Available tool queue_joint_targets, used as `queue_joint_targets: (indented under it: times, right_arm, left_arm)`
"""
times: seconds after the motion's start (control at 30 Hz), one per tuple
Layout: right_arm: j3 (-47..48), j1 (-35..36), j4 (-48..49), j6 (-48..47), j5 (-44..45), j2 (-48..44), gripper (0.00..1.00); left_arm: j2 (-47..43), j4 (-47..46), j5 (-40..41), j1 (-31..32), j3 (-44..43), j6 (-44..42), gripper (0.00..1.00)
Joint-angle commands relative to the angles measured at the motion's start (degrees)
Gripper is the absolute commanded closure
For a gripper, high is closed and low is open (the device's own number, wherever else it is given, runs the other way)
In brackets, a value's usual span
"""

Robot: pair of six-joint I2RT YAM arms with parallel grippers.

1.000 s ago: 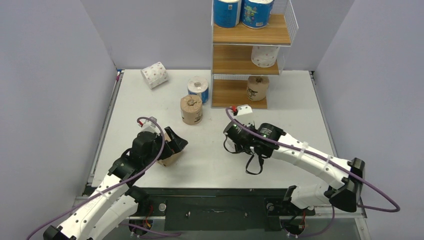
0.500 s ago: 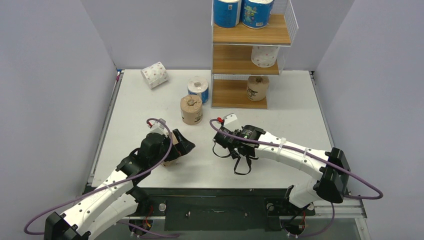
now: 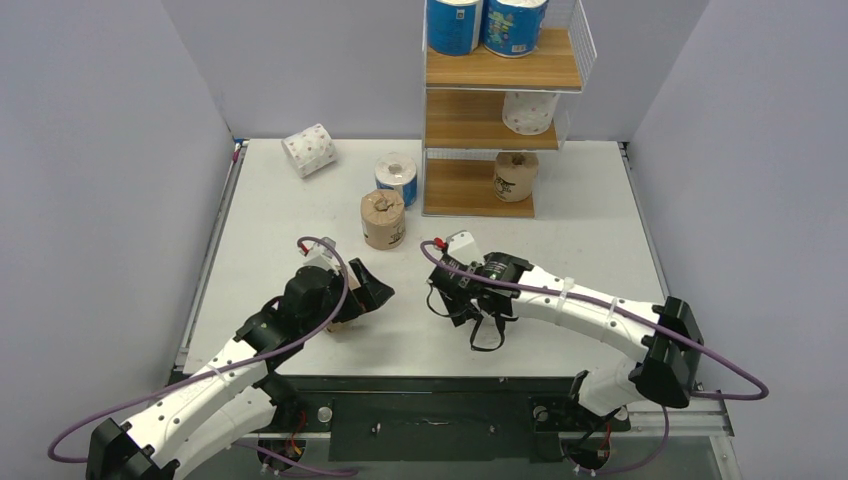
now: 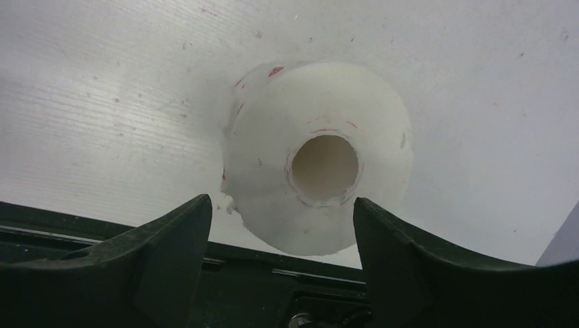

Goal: Place and organize the paper towels onto the shelf
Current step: Adjust the paper towel at the center of the board.

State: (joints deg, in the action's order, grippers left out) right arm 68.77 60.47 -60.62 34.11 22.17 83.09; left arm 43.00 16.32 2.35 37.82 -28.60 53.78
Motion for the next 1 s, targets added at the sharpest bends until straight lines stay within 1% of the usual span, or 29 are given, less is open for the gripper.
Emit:
queue_joint_targets:
  times: [0.0,0.07,0.1,0.13,0.17,0.2,0.23,0.27,0.3,0.37,0.43,0.53,0.63,0.73,0.9,0.97]
  right_arm:
    - [4.5,-0.3,-1.5,2.4,1.3,-7.1,0.28]
    - [4.8,-2.3,-1.0,4.3,2.3,-10.4,0.27]
    - [3.5,-3.3,-0.3,5.2,2.6,-11.8,0.27]
    - [2.4,-5.9,2.1,7.1,3.0,-14.8,0.27]
    - [-1.1,-7.4,3.6,8.2,2.5,-16.6,0.27]
    - [-3.3,-11.5,7.9,10.1,-0.9,-20.3,0.27]
    - [-8.2,-16.2,12.8,10.9,-6.0,-23.6,0.27]
    - [-10.4,-18.3,14.9,12.6,-9.0,-25.0,0.27]
    - [-14.2,-22.5,18.1,13.3,-14.2,-27.2,0.26]
    - [-17.7,-26.9,20.5,14.2,-20.1,-28.4,0.25]
    - [-19.4,-28.4,21.0,14.1,-21.5,-28.6,0.23]
    - [-21.3,-28.6,21.7,14.1,-21.7,-28.9,0.20]
    - [-22.7,-28.7,23.2,14.3,-24.0,-28.5,0.19]
    - [-24.0,-28.7,23.6,14.2,-23.7,-27.5,0.21]
    - [-23.8,-28.7,22.8,13.5,-22.4,-26.6,0.25]
    - [-23.6,-28.7,21.9,13.0,-20.6,-26.4,0.26]
  left_arm:
    - [-0.4,-3.3,0.8,0.5,-1.0,-1.0,0.03]
    - [-0.3,-3.6,1.0,0.5,-1.3,-1.6,0.03]
    - [0.0,-3.9,1.1,0.5,-1.5,-2.1,0.03]
    - [0.2,-4.2,1.1,0.5,-1.7,-2.4,0.03]
    - [0.6,-4.7,1.0,0.8,-1.9,-2.9,0.03]
    - [1.0,-4.8,1.2,1.0,-2.4,-3.1,0.03]
    - [1.8,-4.9,1.6,1.9,-2.7,-3.5,0.03]
    - [2.5,-4.8,3.0,2.5,-3.4,-3.9,0.03]
    - [2.9,-4.6,3.9,4.2,-3.7,-4.3,0.03]
    - [4.0,-4.7,7.5,7.3,-4.6,-5.2,0.03]
    - [5.5,-5.2,11.5,10.0,-5.3,-6.1,0.04]
    - [8.7,-7.3,13.3,12.7,-5.9,-6.7,0.04]
    - [11.2,-9.7,13.9,14.1,-6.0,-6.8,0.04]
    - [13.9,-12.3,13.9,15.1,-6.2,-7.3,0.04]
    - [15.6,-14.0,13.9,15.5,-7.2,-8.7,0.04]
    - [15.8,-14.6,14.3,15.5,-7.3,-8.9,0.04]
